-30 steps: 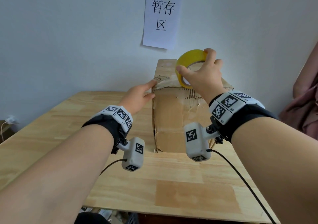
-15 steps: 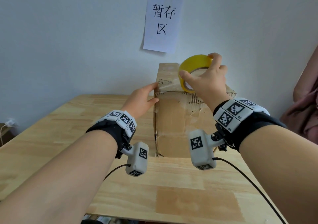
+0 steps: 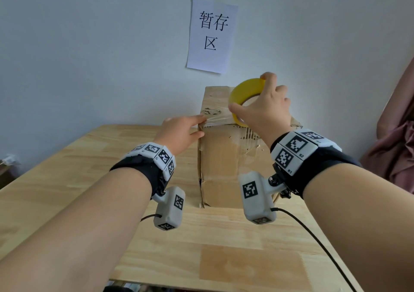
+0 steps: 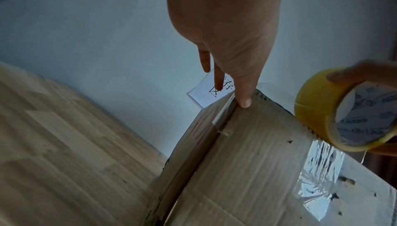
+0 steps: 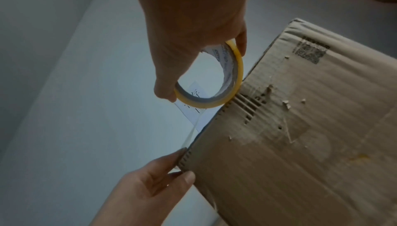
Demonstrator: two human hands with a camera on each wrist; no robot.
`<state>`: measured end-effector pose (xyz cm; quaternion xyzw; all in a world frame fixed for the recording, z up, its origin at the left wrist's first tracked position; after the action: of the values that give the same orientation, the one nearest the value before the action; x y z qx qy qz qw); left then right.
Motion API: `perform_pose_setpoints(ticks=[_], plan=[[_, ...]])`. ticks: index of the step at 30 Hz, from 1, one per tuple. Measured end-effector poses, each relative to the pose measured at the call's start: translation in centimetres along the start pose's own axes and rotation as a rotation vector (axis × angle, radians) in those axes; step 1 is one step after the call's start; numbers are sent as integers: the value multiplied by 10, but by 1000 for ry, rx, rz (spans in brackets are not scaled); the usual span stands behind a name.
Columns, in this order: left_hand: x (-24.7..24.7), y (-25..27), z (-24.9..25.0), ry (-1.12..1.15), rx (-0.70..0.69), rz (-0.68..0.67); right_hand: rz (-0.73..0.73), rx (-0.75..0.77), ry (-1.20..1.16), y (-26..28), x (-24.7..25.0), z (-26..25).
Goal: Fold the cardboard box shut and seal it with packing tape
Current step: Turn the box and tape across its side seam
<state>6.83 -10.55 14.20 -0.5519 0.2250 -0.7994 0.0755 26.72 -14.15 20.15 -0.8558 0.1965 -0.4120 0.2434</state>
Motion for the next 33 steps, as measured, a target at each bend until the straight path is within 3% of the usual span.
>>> perform_pose_setpoints(ticks=[4,9,15,19,24,33], plan=[[-12,9,4,-156,-34,4,-36,3,18,-4,-2,-1],[-20,10,4,-171,-57,6,-48,-2,28,-6,-2,2],[-2,-2,-3,229,-1,1,-15,-10,18,-5,-2,4],[-7,-7,-3,222,11,-90,-1,-14,11,-5,-1,8],[-11,-6,-6,647,40,-60,-19,-3,20,-8,-3,7],[0,0,6,649,42,-50,-4,2,12,-9,-2,9]])
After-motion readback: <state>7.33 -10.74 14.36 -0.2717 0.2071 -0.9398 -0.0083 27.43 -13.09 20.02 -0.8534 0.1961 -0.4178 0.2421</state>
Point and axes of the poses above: each hand's wrist, its own y-axis away from the middle knuckle, its own x-axis out of the back of the hand, z = x × y, the point moved 6 cm from there along -y, towards the middle knuckle, and after that the axes turned 9 degrees about x, right-handed, at the moved point
